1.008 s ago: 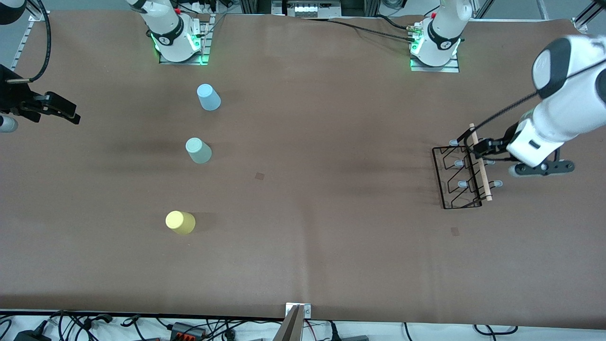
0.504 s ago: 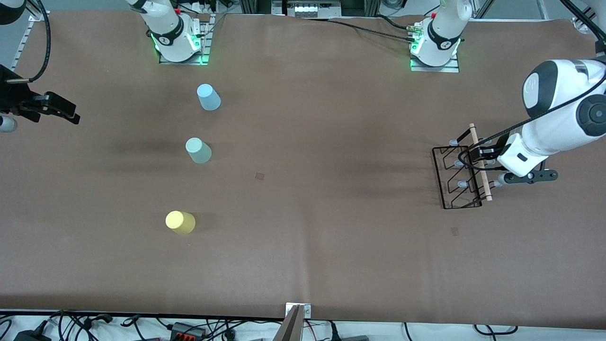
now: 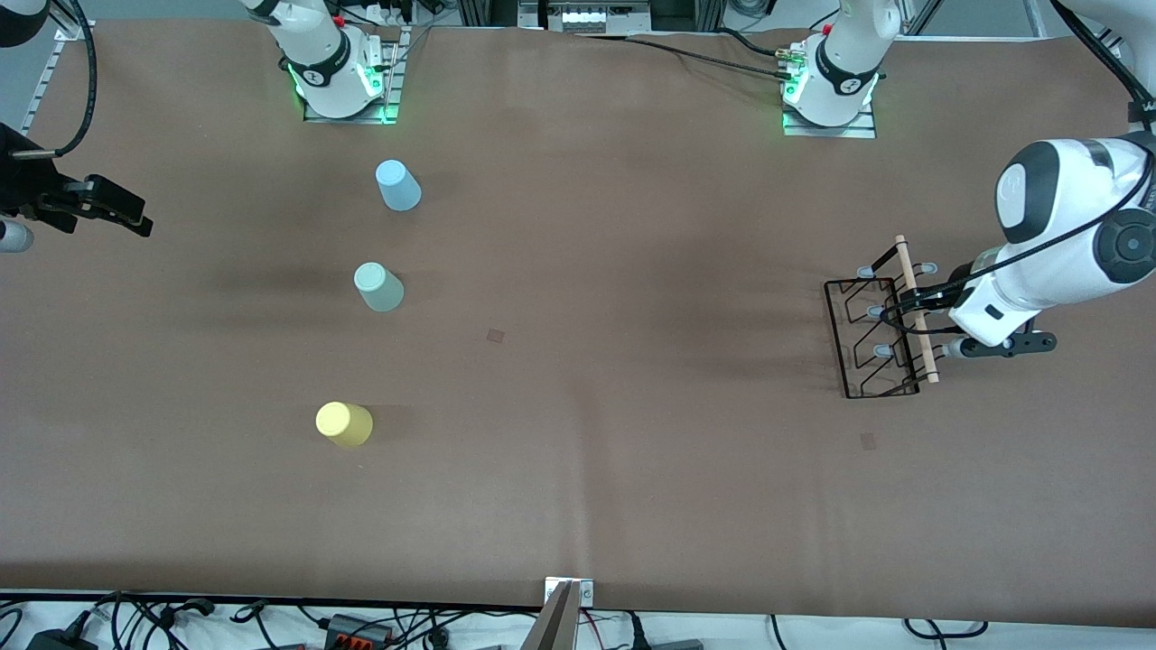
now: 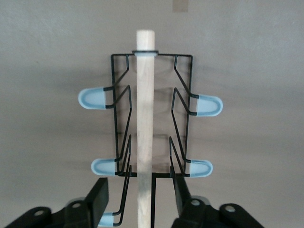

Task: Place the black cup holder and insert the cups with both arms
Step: 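Grasp the black wire rack with the left gripper while the right gripper moves out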

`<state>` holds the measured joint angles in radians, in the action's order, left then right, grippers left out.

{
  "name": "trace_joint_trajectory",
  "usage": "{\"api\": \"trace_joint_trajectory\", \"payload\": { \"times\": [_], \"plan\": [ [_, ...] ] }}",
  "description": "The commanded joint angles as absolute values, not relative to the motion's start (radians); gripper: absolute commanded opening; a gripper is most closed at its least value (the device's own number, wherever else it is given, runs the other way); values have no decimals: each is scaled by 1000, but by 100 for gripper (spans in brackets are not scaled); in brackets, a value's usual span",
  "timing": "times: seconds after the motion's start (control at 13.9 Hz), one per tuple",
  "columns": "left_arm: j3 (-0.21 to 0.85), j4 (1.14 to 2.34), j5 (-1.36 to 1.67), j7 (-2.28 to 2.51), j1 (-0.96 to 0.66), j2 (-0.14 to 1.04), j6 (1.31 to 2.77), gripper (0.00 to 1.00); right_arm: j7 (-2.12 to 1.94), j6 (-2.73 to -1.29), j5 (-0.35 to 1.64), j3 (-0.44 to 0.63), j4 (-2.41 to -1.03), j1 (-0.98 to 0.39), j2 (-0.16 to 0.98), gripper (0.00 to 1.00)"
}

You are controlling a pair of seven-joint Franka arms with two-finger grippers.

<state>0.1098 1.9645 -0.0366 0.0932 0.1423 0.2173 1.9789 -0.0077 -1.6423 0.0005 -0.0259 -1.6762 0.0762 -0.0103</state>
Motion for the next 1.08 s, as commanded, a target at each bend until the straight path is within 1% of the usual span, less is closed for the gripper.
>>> {"api": "trace_joint_trajectory", "payload": {
  "times": [0.0,0.22,0.36,0.5,0.58,0.72,0.94,1.01],
  "plan": [
    [113,1999,-32,75,147,209,1999,46,-18,-1632,-2,-37,-1677,92,-23,100],
    [112,2008,-32,75,146,210,2016,31,-17,-1641,-2,-38,-1678,91,-20,100],
    [114,2008,-32,75,147,221,2022,22,-15,-1643,0,-38,-1686,89,-11,100],
    [112,2006,-32,75,147,229,2022,2,-2,-1634,12,-38,-1689,90,27,100],
    [112,2006,-32,75,149,229,2023,1,2,-1634,12,-38,-1698,89,37,100],
    [114,2002,-32,74,158,233,2025,1,-2,-1634,6,-41,-1713,80,67,100],
    [117,1991,-32,72,157,238,2023,1,-2,-1646,0,-41,-1761,8,84,100],
    [135,1970,-31,68,155,238,2011,1,2,-1647,-2,-41,-1759,-30,109,100]
  ]
}}
